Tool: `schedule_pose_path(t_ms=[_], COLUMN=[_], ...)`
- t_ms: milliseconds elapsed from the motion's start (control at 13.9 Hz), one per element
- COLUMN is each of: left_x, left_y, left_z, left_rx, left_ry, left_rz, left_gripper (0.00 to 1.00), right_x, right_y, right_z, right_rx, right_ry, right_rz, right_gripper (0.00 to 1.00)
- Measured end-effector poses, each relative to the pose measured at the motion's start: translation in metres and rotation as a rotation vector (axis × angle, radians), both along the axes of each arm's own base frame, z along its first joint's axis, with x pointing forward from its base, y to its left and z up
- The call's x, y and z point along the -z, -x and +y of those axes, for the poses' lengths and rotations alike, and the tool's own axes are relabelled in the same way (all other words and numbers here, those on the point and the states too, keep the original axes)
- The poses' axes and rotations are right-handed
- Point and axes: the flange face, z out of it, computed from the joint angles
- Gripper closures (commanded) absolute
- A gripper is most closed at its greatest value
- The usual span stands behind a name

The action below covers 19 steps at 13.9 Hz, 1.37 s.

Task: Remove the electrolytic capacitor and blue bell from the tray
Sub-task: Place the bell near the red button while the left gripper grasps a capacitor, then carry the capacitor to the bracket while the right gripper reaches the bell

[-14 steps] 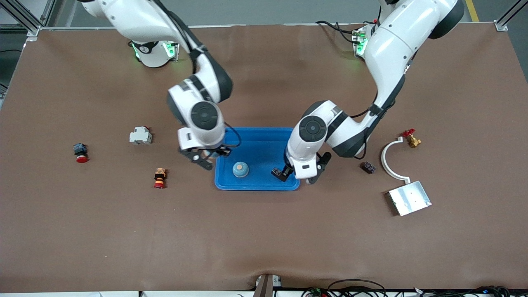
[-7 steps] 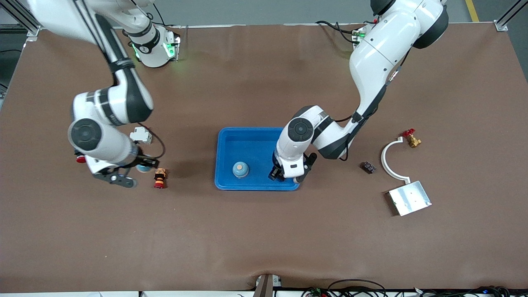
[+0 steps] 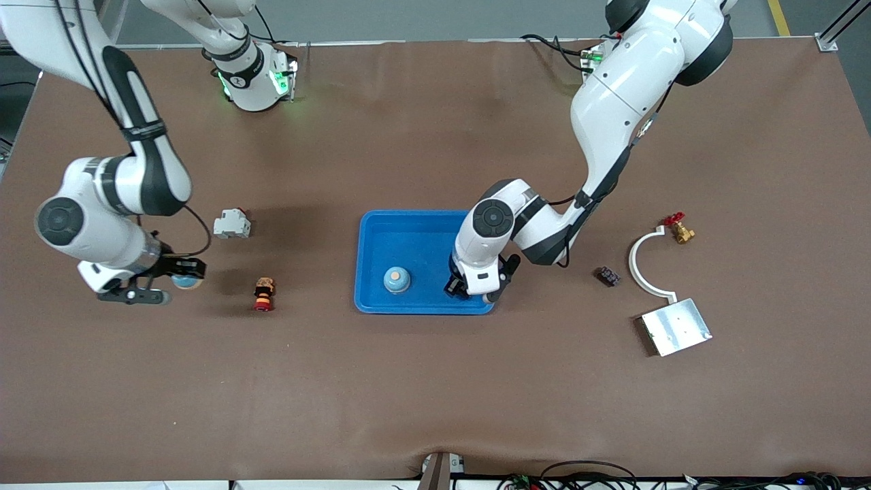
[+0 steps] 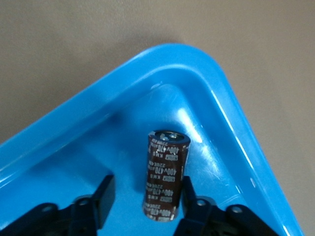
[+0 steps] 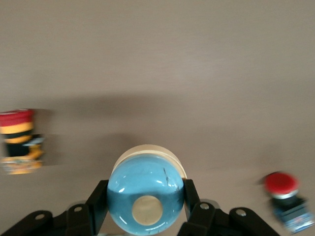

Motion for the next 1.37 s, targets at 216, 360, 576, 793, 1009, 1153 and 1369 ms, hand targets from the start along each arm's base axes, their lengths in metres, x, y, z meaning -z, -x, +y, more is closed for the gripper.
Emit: schedule_pose_path(t_ms=[216, 360, 576, 793, 1009, 1153, 1369], left_x=[-0.006, -0.015, -0.044, -0.095, -0.145, -0.166, -0.185], left_y=[-0.001, -0.005, -0.009, -0.016, -0.027, -0.037, -0.052], left_z=[-0.004, -0.007, -0.007, 0.005, 0.029, 0.054, 0.097], left_rx=[0.009, 0.009, 0.010, 0.035, 0.115, 0.174, 0.239], left_ry=[0.005, 0.013, -0.005, -0.069, -0.121, -0.163, -0.217], left_rz=[-0.018, -0.034, -0.047, -0.062, -0.089, -0.085, -0.051], left_gripper=[1.00, 1.00, 1.00, 1.00, 1.00, 1.00, 1.00], right_x=[0.012, 0.026, 0.050, 0.068, 0.081, 0.089, 0.102], right_y=[0.002, 0.000, -0.006, -0.017, -0.027, -0.032, -0.035], right_z=[-0.042, -0.053, -0.062, -0.065, -0.072, -0.080, -0.087], right_rx=[-0.051, -0.076, -0.097, -0.115, -0.136, -0.151, -0.152], right_ry=[0.001, 0.007, 0.021, 0.029, 0.050, 0.073, 0.080], right_rz=[-0.041, -0.061, -0.071, -0.061, -0.054, -0.047, -0.041], right_gripper=[1.00, 1.00, 1.00, 1.00, 1.00, 1.00, 1.00])
